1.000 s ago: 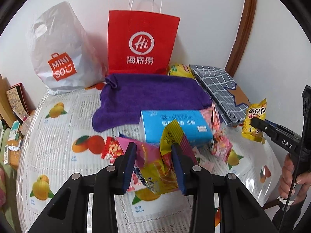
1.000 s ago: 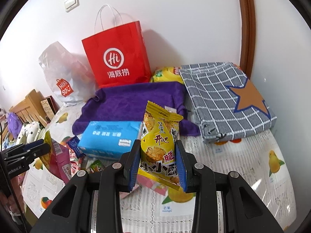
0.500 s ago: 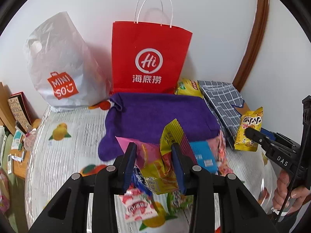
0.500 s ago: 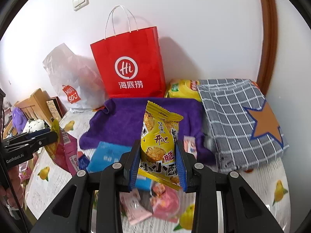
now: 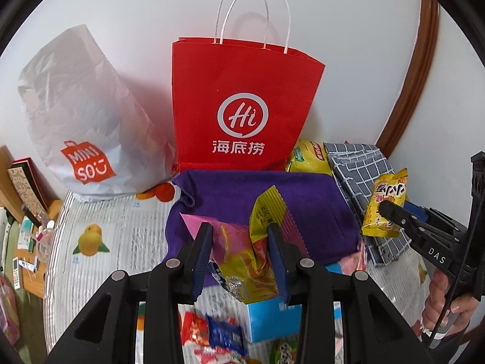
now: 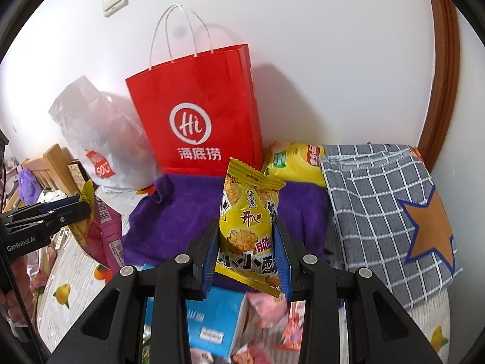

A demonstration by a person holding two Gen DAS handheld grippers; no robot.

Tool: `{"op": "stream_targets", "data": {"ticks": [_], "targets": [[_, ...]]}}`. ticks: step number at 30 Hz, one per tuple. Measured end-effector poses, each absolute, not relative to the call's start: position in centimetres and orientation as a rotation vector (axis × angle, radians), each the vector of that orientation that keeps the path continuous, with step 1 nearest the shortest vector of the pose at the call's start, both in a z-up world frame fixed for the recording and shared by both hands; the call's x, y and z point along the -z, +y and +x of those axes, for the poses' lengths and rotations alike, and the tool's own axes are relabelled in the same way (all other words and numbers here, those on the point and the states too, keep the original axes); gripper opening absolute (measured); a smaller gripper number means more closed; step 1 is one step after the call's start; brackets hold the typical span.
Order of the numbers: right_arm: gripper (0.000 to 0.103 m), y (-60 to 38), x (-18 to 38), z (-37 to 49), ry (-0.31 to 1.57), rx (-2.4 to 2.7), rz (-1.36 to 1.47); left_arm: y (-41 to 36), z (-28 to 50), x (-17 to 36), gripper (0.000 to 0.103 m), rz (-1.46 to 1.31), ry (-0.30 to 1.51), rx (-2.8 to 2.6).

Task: Organize snacks
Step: 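Carry both snacks onto the purple towel and open both grippers to release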

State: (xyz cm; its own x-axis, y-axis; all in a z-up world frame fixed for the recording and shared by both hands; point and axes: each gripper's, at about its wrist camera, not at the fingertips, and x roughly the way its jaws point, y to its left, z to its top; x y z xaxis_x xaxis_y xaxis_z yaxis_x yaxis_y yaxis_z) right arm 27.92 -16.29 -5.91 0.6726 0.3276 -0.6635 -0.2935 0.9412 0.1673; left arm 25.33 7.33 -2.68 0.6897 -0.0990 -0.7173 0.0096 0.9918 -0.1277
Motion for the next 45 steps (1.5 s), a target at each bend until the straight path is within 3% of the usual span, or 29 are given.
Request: {"op": "stream_targets", "data": {"ticks": [14, 23, 31, 39, 40, 42, 44, 45], "targets": [[0.034, -16.2, 7.8, 35.4, 0.780, -0.341, 0.044, 7.8, 32.2, 4.9, 0.035, -0.087, 0.858, 0.049], [0.034, -16.5, 12.0, 39.7, 0.866, -0.331, 0.053, 7.1, 36.7, 8.7, 0.035, -0.090, 0.938, 0.071], [0.034, -16.0, 15.5, 41.5, 0.973, -0.330, 0.002, 6.8, 40.1, 12.5, 0.035, -0.102, 1.024, 0.070], [0.036, -15.5, 16.5, 42.2, 0.999, -0.365, 0.036, 7.0, 41.2, 13.1, 0.040, -0.126, 1.023, 0.071], [0.037, -15.4, 16.5, 42.1, 0.995, -0.364, 0.035, 7.0, 41.2, 13.1, 0.040, -0.131, 1.026, 0.071], [0.055, -15.4, 16.3, 42.2, 0.995, -0.368, 0.040, 7.2, 40.8, 12.9, 0.044, -0.137, 1.030, 0.076], [0.060, -15.8, 15.4, 41.6, 0.966, -0.368, 0.046, 7.4, 40.3, 12.4, 0.059, -0.138, 1.020, 0.068], [0.062, -15.9, 14.8, 41.2, 0.952, -0.365, 0.047, 7.4, 39.9, 12.0, 0.061, -0.134, 1.008, 0.058]]}}
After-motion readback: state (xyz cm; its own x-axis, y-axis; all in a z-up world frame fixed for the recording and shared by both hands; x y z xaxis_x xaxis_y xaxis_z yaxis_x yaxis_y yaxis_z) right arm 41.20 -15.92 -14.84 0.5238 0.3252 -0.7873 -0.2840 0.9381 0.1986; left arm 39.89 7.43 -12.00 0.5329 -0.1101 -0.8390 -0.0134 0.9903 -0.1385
